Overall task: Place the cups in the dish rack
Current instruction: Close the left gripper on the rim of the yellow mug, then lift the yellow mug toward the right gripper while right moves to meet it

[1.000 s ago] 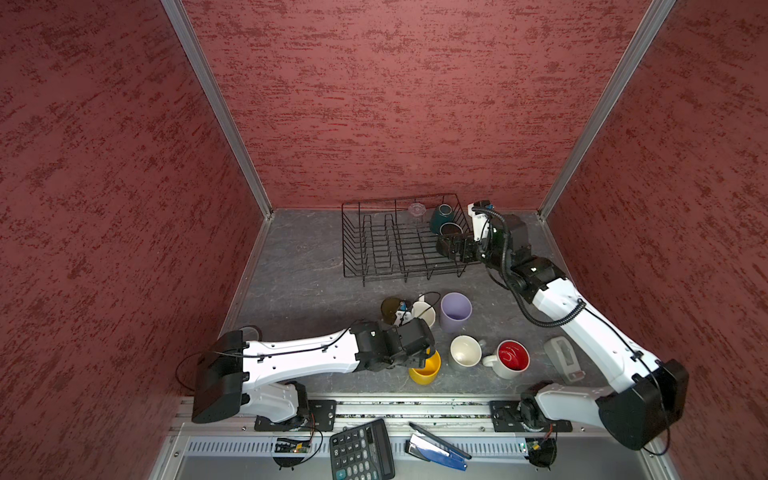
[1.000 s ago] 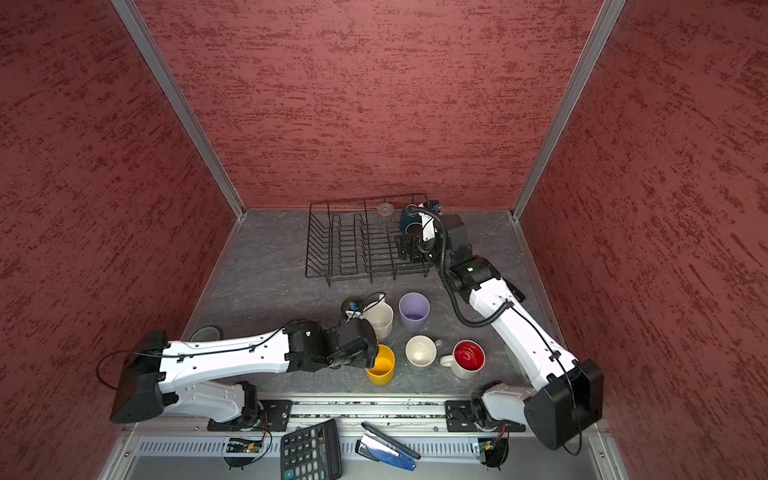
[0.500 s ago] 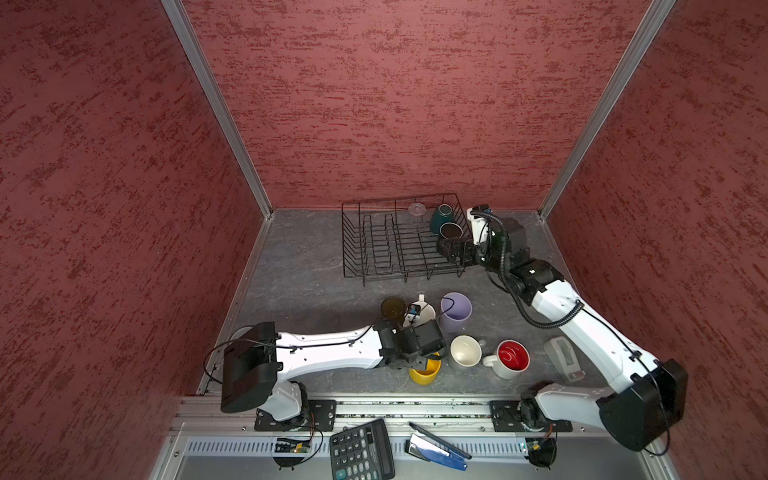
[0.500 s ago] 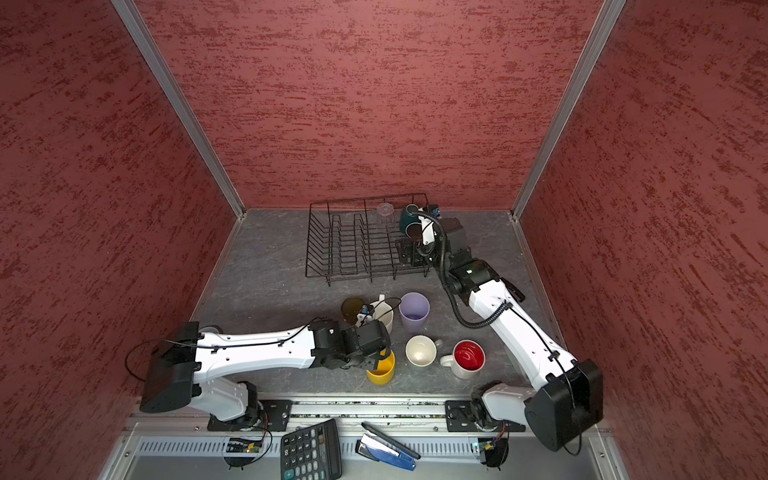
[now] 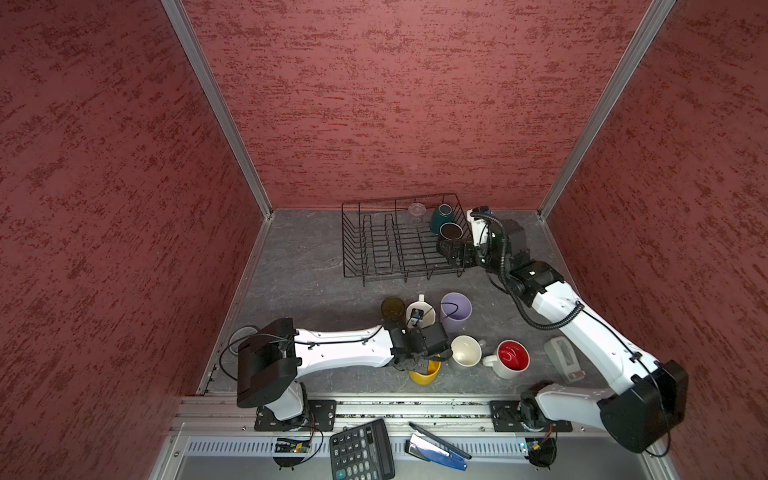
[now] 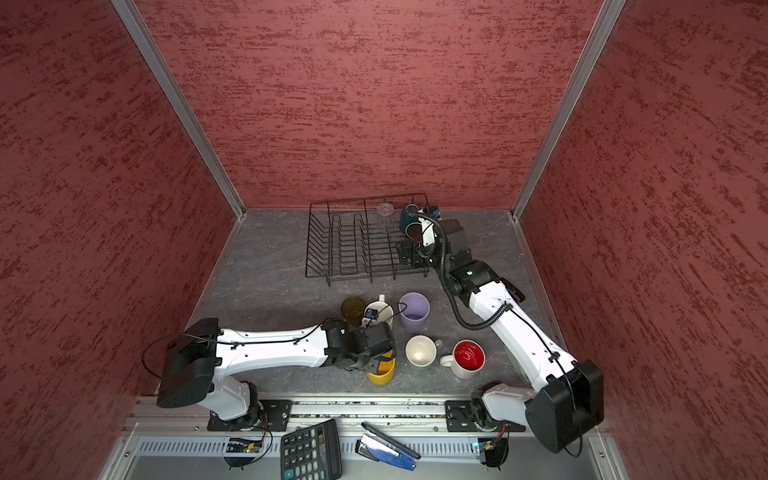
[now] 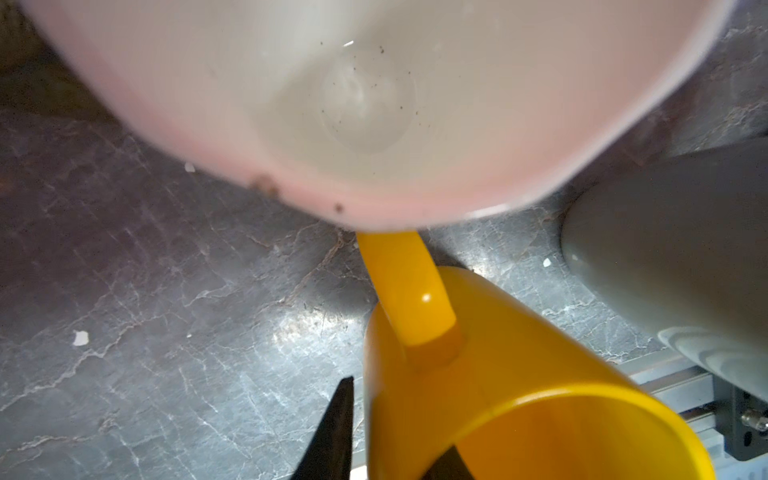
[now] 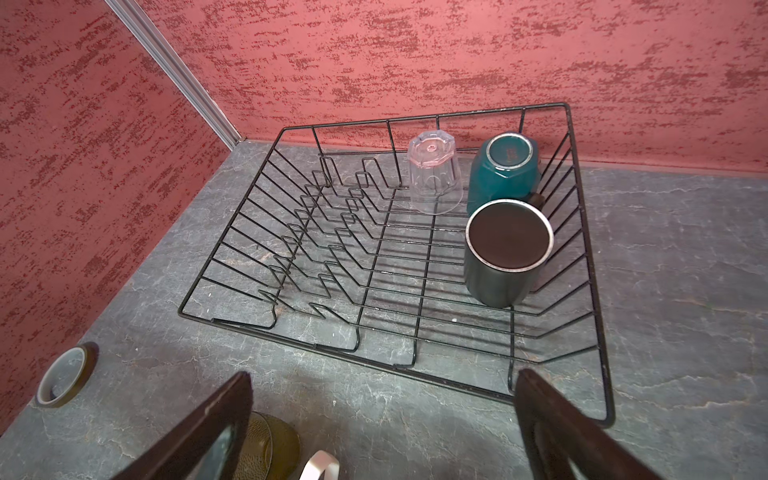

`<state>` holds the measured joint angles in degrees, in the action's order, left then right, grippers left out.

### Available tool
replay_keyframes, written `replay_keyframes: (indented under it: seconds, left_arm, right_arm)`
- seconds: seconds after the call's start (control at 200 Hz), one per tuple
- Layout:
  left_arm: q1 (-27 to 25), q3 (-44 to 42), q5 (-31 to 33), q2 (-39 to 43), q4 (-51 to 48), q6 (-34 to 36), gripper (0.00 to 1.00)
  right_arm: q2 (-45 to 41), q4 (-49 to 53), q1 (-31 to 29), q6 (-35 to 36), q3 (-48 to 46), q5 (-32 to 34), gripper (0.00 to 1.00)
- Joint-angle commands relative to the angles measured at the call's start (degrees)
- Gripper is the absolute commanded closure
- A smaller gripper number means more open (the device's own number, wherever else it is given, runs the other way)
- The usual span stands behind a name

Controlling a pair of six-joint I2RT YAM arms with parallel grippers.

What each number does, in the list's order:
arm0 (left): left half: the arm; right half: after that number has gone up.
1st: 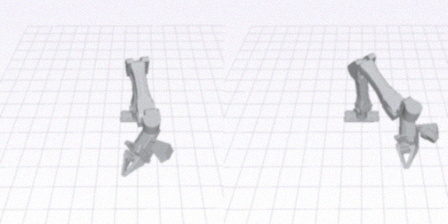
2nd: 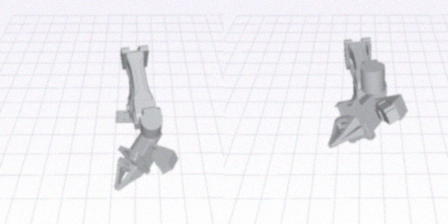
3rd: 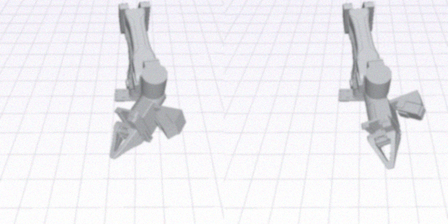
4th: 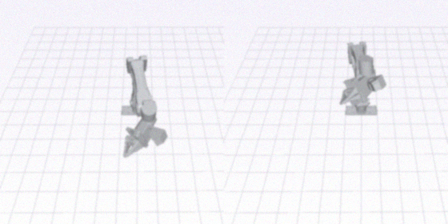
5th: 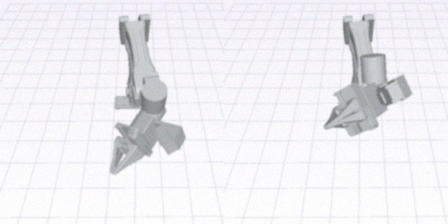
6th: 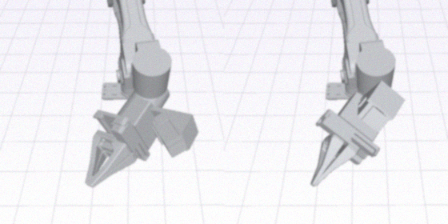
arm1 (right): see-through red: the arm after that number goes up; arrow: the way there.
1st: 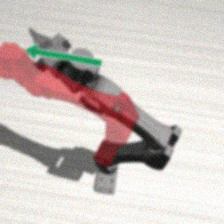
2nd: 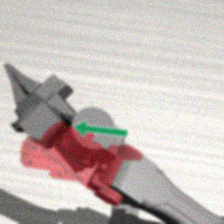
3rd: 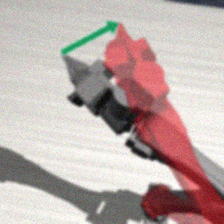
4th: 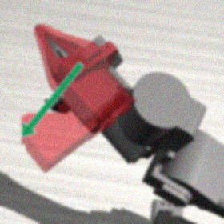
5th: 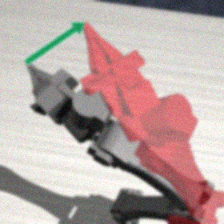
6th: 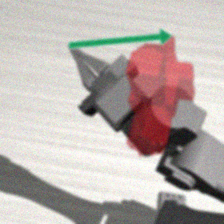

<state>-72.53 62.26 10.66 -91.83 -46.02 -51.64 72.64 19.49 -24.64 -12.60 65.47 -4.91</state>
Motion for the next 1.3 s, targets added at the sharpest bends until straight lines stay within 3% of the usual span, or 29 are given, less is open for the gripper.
replay_keyframes:
  seconds: [0.0,0.24,0.471,0.616,0.706,0.902,1.017,1.162,1.292]
  left_arm:
    - [0.29,0.92,-0.79,0.51,-0.76,0.30,0.82]
    - [0.28,-1.13,-0.82,4.20,0.25,-0.31,1.00]
    - [0.95,-4.75,-0.33,10.26,0.68,-1.36,1.00]
    - [1.59,-9.34,0.77,19.70,-0.11,-3.04,1.00]
    - [3.80,-14.15,0.70,30.21,0.39,-4.13,1.00]
    - [11.42,-22.12,0.49,56.59,2.33,-3.39,1.00]
    - [17.26,-24.36,-1.19,67.04,5.11,-1.07,1.00]
    - [27.07,-26.51,-9.01,72.91,11.38,1.13,1.00]
    - [37.57,-28.24,-20.96,71.35,18.17,0.62,1.00]
  right_arm:
    - [-1.11,-1.64,-0.08,0.38,-0.69,-0.47,0.01]
    - [-0.69,-2.01,-0.14,0.12,-0.65,-0.89,0.01]
    - [-0.40,-2.87,-0.14,-0.93,-0.13,-2.56,0.01]
    - [-0.35,-3.91,0.02,-2.03,0.42,-4.09,0.01]
    - [-0.31,-5.70,0.14,-3.04,0.45,-6.54,0.01]
    - [-1.10,-12.30,0.28,-4.49,-1.59,-14.06,0.01]
    - [-1.36,-17.90,0.27,-6.01,-3.20,-20.49,0.01]
    - [-1.54,-24.18,0.26,-7.82,-5.23,-29.35,0.01]
    - [-0.25,-31.40,0.22,-11.18,-6.75,-41.03,0.01]
